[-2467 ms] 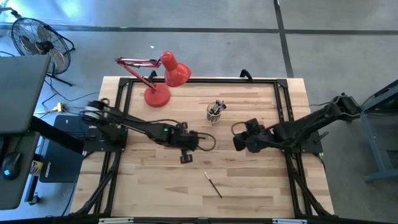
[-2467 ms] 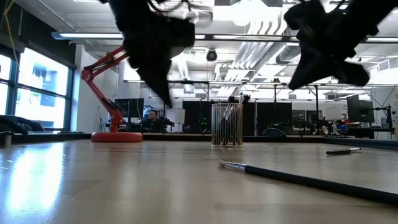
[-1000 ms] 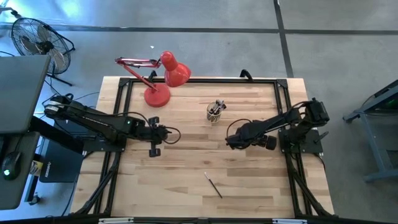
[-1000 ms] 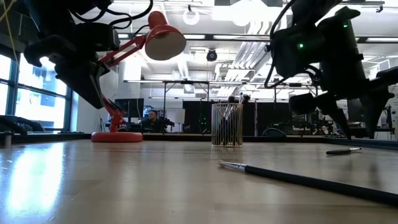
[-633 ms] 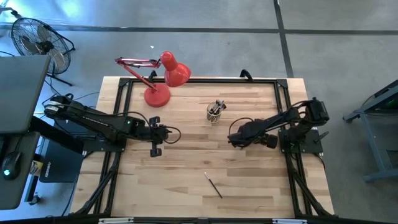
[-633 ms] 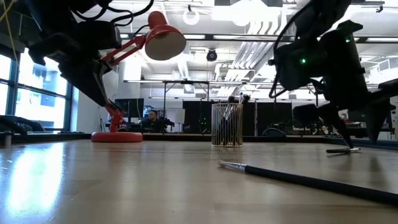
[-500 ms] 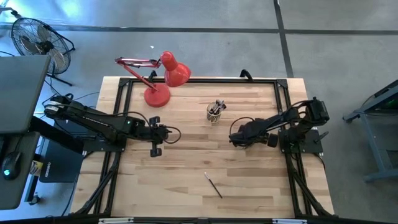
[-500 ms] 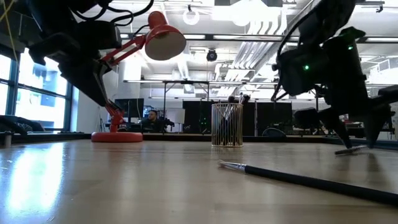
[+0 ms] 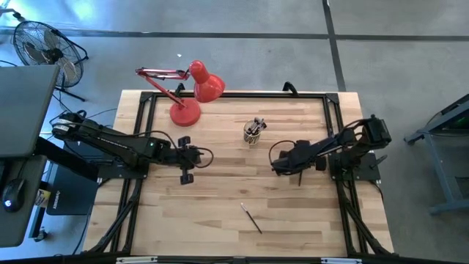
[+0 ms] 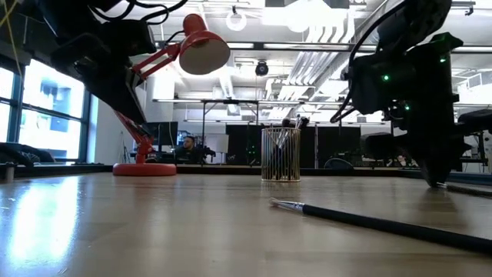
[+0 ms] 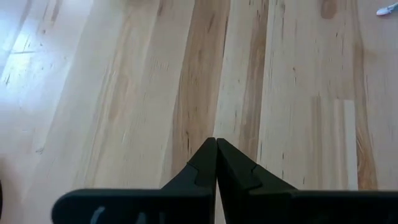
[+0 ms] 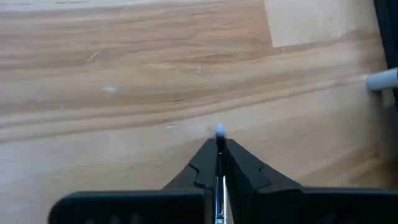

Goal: Put items in baskets/containers
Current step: Put the black eyeshadow brush into the yellow container

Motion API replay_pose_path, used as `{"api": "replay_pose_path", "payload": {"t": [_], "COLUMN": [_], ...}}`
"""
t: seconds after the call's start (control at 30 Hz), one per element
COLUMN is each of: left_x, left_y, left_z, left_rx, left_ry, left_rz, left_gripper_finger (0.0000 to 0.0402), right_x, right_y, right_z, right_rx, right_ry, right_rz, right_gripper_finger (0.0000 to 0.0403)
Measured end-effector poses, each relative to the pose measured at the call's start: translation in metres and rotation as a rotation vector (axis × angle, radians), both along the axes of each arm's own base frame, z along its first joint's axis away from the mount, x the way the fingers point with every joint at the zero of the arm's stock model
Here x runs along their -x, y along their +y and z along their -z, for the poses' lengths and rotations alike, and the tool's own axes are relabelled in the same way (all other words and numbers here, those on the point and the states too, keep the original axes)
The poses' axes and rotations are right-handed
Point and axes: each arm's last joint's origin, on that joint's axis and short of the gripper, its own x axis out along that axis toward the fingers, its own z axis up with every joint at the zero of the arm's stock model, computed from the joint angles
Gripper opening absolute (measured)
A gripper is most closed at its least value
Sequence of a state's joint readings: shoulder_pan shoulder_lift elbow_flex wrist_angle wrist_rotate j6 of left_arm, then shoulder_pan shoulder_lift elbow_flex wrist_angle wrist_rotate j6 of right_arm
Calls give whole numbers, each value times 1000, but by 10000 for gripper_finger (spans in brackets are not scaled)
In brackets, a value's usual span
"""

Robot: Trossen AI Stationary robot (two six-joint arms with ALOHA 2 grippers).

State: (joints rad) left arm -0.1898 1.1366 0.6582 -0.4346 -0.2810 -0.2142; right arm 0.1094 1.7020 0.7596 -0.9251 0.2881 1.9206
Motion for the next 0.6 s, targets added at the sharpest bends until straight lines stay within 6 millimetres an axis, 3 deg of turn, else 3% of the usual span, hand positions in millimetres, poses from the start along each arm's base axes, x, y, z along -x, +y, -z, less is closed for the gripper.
{"api": "replay_pose_path", "payload": {"t": [0.23, 0.6], "left_x": [-2, -4], "left_y": [0, -1], "left_z": [-2, -3], "left_rx": [4, 9], "left_ry": [-30, -52], "left_rz": [-1, -1], "left_gripper_finger": [1, 1], "right_x": [1, -20], "right_y": [11, 26], "right_z": [-4, -41], "right_rx": [16, 99], "right_ry": [-19, -246], "right_rz": [-70, -241], "right_gripper_finger": [9, 4]}}
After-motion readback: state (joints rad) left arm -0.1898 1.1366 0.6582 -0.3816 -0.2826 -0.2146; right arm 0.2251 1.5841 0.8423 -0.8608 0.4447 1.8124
